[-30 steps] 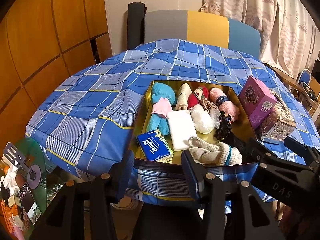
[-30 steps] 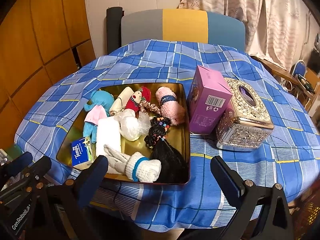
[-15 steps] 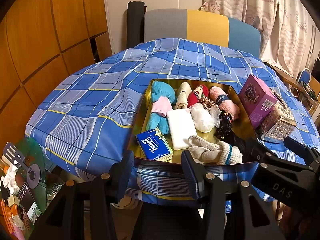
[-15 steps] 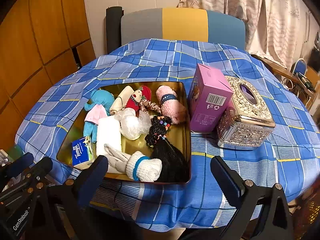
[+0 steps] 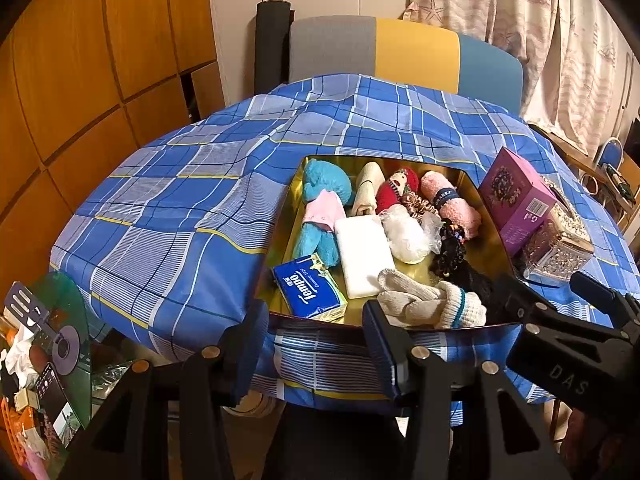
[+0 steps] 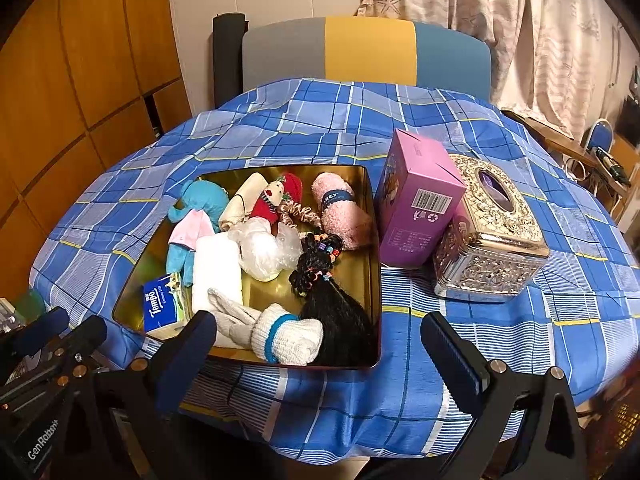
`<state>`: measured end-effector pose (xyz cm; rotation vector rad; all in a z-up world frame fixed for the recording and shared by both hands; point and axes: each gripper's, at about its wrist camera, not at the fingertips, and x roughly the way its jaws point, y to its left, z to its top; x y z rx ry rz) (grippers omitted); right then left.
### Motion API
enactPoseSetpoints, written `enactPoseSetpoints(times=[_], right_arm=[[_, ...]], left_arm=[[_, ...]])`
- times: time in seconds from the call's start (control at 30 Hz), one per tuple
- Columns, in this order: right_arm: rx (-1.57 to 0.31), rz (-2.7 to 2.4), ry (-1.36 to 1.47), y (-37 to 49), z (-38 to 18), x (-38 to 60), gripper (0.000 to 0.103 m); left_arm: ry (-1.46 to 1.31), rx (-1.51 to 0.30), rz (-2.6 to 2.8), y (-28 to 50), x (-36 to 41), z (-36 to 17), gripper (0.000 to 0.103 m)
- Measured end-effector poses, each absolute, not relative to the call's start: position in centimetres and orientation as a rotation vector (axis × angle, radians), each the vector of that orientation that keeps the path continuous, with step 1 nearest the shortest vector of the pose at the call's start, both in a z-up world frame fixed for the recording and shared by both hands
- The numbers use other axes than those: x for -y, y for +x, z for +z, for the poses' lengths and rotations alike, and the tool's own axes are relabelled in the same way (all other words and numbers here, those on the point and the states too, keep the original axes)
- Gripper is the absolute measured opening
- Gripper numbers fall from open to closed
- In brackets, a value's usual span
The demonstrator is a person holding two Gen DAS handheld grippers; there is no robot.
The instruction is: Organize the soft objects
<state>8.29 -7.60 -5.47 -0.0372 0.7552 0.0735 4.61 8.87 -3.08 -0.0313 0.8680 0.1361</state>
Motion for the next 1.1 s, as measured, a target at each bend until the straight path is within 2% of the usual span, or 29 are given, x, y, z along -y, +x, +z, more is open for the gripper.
enactPoseSetpoints(times=[1.1], right_arm=[[-0.775,0.079,-0.019,8.51,-5.93,7.83,0.103]], left_arm=[[-0.035,-0.874,0.158,4.97,-9.57,-3.60,0.049]])
